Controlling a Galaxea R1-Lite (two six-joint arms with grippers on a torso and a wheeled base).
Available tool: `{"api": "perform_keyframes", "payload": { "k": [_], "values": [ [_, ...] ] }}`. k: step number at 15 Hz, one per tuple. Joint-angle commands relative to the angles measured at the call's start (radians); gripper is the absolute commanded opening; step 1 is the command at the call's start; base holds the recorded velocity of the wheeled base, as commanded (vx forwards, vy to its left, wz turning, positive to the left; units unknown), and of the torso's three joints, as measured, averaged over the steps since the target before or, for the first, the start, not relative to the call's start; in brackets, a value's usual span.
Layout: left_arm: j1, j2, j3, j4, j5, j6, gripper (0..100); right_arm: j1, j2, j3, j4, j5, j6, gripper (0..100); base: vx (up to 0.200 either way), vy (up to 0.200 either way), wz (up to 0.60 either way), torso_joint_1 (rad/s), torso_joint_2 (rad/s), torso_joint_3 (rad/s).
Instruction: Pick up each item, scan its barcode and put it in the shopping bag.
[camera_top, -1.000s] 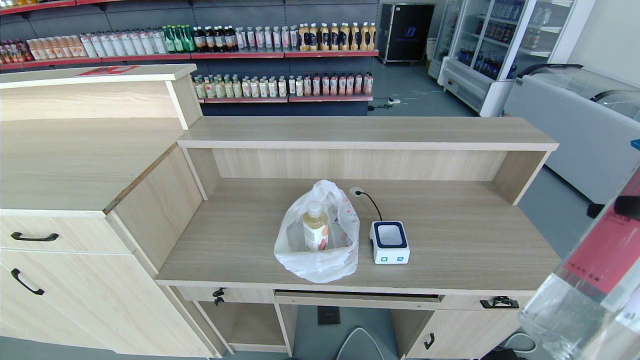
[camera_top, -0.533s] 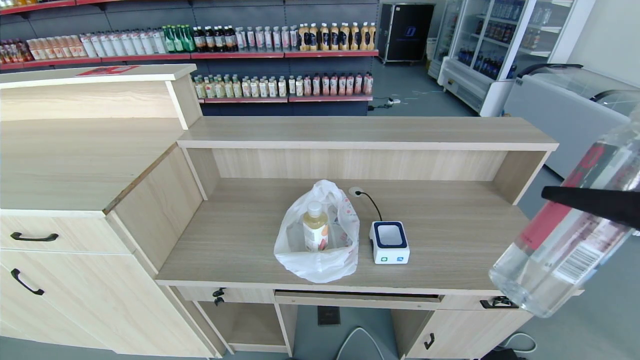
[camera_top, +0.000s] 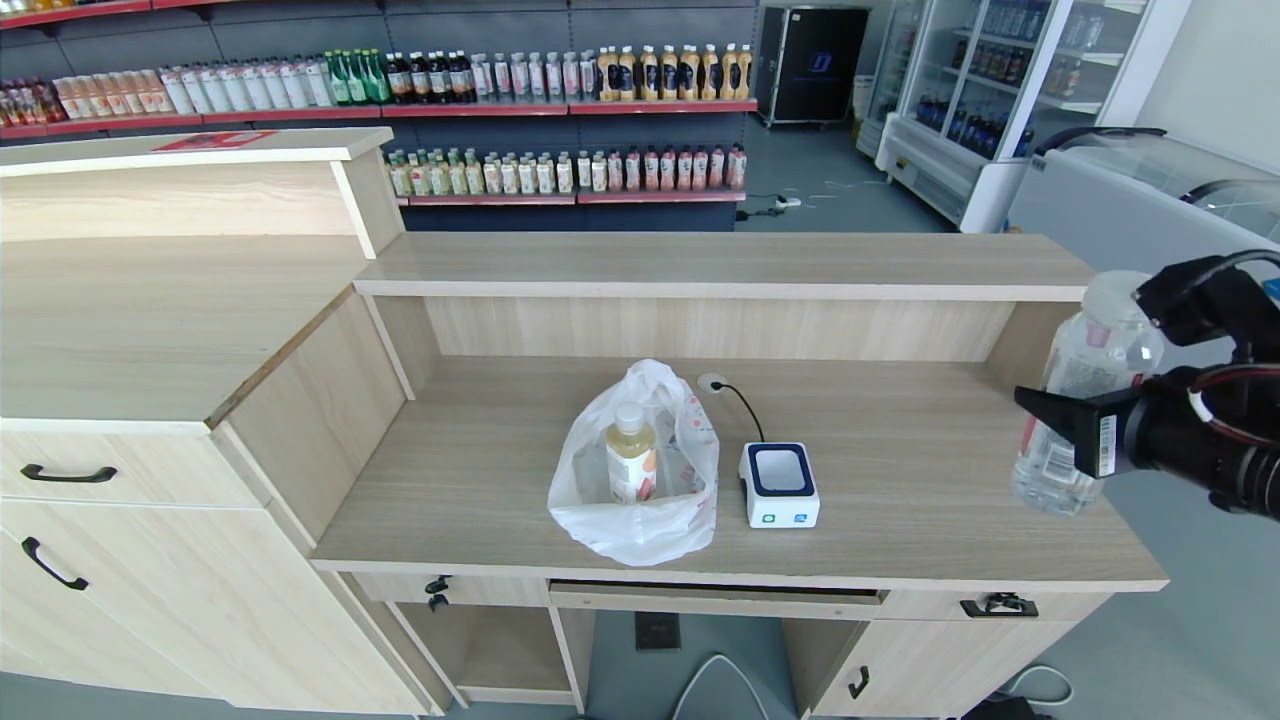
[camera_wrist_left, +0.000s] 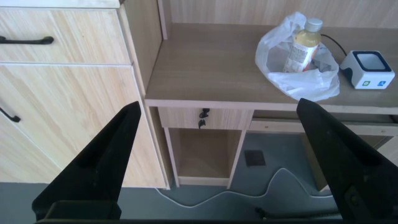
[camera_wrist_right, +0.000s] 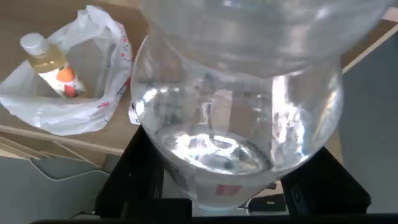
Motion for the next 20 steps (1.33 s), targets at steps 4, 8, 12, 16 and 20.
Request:
{"api": "perform_keyframes", "payload": {
  "k": [4,8,12,16,20],
  "values": [
    [0.001,0.0,0.0,0.0,0.0,0.0,100,-0.128,0.231,0.053,-0.22,-0.002,-0.244,0,0.0,0.0,0.0,0.0,0.0,0.0],
    [0.001,0.002,0.0,0.0,0.0,0.0,100,-0.154,0.353,0.103,-0.499,0.009,-0.454,0,0.0,0.0,0.0,0.0,0.0,0.0],
    [0.001,0.0,0.0,0.0,0.0,0.0,100,-0.165,0.475,0.135,-0.729,0.11,-0.546,0,0.0,0.0,0.0,0.0,0.0,0.0],
    [0.001,0.002,0.0,0.0,0.0,0.0,100,-0.252,0.571,0.144,-0.876,0.351,-0.703,0,0.0,0.0,0.6,0.004,0.0,0.0],
    [0.001,0.002,0.0,0.0,0.0,0.0,100,-0.297,0.659,0.135,-1.001,0.598,-0.793,0,0.0,0.0,0.45,0.004,0.0,0.002]
  ]
}}
